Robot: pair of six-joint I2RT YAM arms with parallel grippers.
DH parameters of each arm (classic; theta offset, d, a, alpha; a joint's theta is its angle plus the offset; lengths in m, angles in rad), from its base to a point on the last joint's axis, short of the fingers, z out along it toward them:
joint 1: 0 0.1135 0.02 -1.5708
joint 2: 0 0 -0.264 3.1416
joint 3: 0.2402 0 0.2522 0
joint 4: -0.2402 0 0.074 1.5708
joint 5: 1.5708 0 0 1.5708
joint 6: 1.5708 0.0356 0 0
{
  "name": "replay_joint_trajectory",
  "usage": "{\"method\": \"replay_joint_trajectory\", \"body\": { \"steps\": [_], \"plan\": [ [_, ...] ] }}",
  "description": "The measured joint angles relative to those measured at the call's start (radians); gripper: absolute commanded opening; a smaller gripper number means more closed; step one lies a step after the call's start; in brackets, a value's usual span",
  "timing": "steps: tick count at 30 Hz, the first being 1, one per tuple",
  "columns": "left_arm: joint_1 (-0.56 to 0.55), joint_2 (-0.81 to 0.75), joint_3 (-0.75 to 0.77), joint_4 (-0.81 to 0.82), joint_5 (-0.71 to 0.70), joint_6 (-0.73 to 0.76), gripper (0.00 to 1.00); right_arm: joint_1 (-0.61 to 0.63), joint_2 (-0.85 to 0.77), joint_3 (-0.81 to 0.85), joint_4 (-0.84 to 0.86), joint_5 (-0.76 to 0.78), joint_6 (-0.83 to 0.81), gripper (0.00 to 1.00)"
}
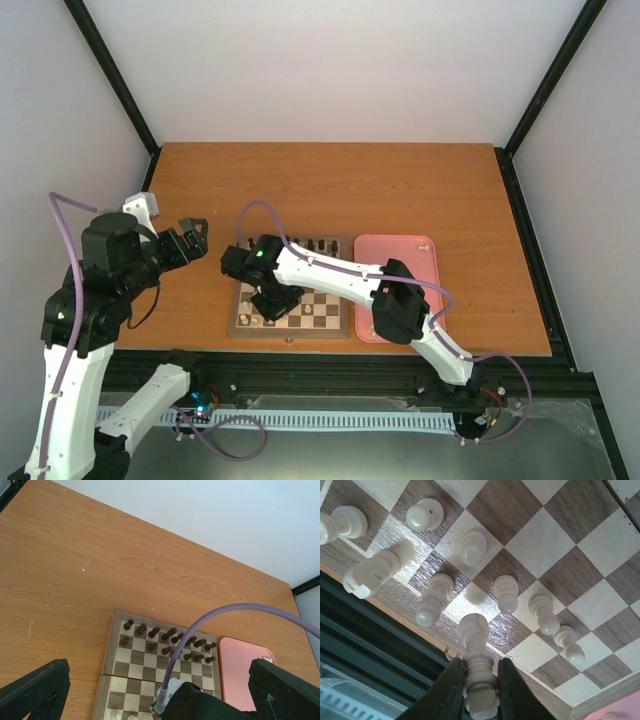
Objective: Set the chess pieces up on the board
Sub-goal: Place the chess piece on the chessboard.
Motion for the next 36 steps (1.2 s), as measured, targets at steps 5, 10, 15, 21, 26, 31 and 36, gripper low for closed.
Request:
{"method": "replay_joint_trajectory", "body": {
  "steps": [5,10,15,21,26,31,36],
  "plan": [
    [0.0,0.003,0.0,0.0,0.0,0.004,1.0,0.0,0.001,-0.007,0.013,0.002,0.0,0.05],
    [0.0,0.003,0.0,0.0,-0.004,0.005,1.0,0.0,0.006,-0.009,0.019,0.001,0.0,0.05],
    [0.0,0.003,0.0,0.0,-0.008,0.008,1.0,0.0,0.013,-0.015,0.023,0.0,-0.001,0.05],
    [0.0,0.003,0.0,0.0,-0.012,0.011,1.0,0.0,0.021,-0.042,0.031,0.0,-0.008,0.05],
    [0.0,0.003,0.0,0.0,-0.015,0.011,1.0,0.0,0.021,-0.045,0.039,0.0,-0.008,0.05],
    [0.0,0.003,0.0,0.0,-0.015,0.011,1.0,0.0,0.021,-0.045,0.043,0.0,-0.008,0.06],
    [0.0,0.003,0.0,0.0,-0.015,0.012,1.0,0.0,0.021,-0.045,0.043,0.0,-0.008,0.14]
  ]
}}
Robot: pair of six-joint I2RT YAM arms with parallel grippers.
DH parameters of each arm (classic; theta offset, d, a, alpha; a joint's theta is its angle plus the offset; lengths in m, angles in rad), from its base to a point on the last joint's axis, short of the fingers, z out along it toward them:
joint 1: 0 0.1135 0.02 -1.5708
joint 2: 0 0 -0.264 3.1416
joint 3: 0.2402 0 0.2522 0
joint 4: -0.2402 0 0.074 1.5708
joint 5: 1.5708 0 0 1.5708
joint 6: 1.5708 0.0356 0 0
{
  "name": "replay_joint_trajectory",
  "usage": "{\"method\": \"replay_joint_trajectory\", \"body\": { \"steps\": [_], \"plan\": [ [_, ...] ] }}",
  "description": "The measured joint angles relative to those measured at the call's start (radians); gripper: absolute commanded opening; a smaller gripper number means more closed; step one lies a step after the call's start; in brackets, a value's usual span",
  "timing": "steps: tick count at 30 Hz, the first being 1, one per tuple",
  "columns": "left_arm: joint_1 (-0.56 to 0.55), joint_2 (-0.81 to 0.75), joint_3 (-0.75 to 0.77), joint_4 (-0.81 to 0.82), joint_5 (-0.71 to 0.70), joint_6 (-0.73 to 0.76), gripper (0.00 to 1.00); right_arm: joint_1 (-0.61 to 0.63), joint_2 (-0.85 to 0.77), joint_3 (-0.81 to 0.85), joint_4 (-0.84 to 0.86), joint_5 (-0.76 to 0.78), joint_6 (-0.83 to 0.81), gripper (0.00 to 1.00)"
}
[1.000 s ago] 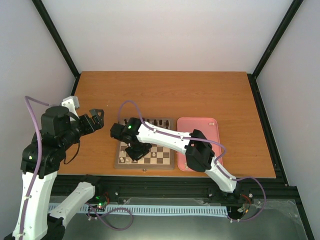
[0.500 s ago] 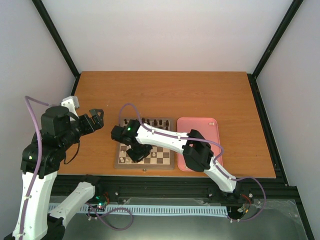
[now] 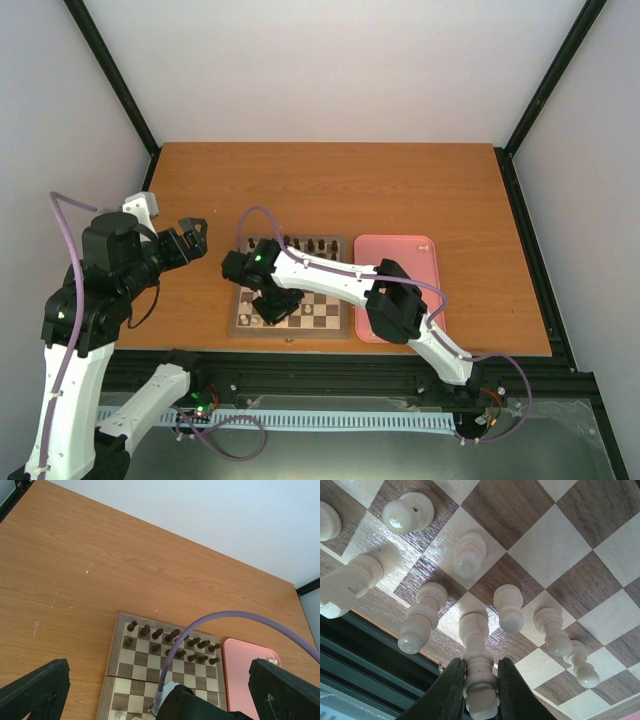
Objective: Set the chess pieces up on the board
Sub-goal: Place the chess piece on the chessboard.
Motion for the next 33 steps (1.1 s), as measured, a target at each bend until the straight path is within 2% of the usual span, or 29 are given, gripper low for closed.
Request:
{"method": "replay_joint_trajectory", "body": {
  "steps": [17,33],
  "plan": [
    [0.0,0.003,0.0,0.001,0.0,0.003,1.0,0.0,-0.002,0.027,-0.02,0.002,-0.007,0.25],
    [0.0,0.008,0.0,0.002,0.001,0.002,1.0,0.0,-0.05,0.013,-0.021,-0.004,-0.011,0.24]
  ]
}}
